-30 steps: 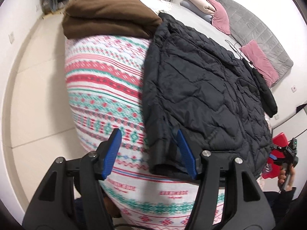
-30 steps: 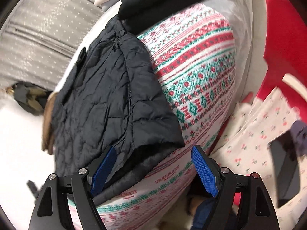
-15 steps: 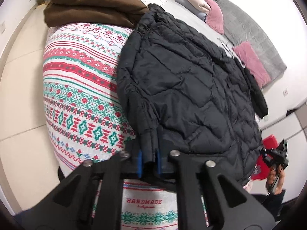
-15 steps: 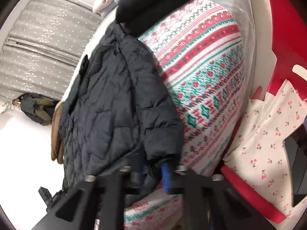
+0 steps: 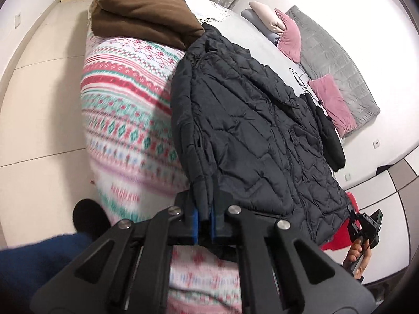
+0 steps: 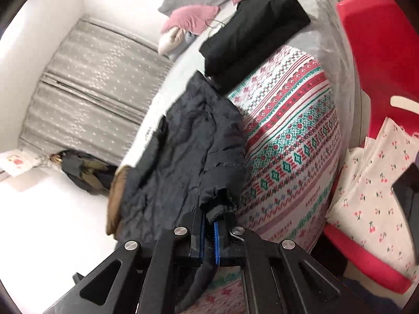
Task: Fold large clothes
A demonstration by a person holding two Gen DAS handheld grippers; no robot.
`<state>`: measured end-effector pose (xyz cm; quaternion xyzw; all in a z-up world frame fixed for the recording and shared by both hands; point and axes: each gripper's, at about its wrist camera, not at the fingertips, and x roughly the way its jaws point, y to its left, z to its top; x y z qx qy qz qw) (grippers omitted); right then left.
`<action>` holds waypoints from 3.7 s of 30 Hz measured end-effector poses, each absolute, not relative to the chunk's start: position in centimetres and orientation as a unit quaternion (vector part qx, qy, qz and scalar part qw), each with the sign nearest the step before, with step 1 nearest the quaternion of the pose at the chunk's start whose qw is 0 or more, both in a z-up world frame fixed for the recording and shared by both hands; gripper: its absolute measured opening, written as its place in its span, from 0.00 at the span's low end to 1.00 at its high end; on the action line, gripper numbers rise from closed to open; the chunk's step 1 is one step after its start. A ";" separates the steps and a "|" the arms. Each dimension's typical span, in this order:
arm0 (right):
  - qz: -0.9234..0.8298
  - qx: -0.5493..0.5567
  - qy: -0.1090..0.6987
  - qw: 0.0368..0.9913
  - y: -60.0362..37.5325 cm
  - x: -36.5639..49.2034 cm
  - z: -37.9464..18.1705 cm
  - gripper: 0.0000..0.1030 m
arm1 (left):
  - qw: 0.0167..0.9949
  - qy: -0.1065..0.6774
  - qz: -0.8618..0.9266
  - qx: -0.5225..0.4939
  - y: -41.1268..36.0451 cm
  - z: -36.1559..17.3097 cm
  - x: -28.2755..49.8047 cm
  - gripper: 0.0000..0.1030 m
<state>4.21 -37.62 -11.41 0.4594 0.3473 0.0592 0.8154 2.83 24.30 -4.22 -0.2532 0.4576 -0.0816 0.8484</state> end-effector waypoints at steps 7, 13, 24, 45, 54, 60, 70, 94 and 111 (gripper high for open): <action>0.104 0.496 0.298 0.809 -37.1 -0.6 -9.2 0.04 | 0.851 0.438 -0.080 -0.278 25.8 -0.8 -1.7 0.07; 0.116 0.488 0.280 0.819 -37.4 -1.5 -7.0 0.04 | 0.844 0.439 -0.081 -0.296 26.1 -0.5 -2.1 0.07; 0.126 0.496 0.249 0.823 -37.5 1.4 -3.5 0.04 | 0.844 0.396 -0.088 -0.351 26.6 3.5 2.4 0.07; 0.032 0.514 0.283 0.809 -38.5 28.3 -1.1 0.04 | 0.829 0.409 -0.042 -0.379 25.4 4.4 30.1 0.07; -0.012 0.497 0.346 0.796 -37.8 38.3 -7.0 0.05 | 0.809 0.455 0.002 -0.372 25.8 -2.1 38.2 0.08; -0.017 0.501 0.356 0.789 -38.4 41.9 -8.6 0.05 | 0.813 0.462 0.008 -0.354 25.1 -3.0 41.4 0.09; -0.068 0.510 0.409 0.754 -38.9 44.8 -14.1 0.11 | 0.820 0.488 0.013 -0.299 23.7 -4.7 44.1 0.26; 0.141 0.074 0.382 0.910 -25.6 40.6 2.7 0.49 | 0.879 0.443 -0.099 -0.145 18.9 3.1 39.6 0.63; 0.178 -0.299 0.365 0.863 -9.9 39.0 -4.3 0.64 | 0.876 0.463 -0.102 -0.087 14.3 -0.5 32.6 0.63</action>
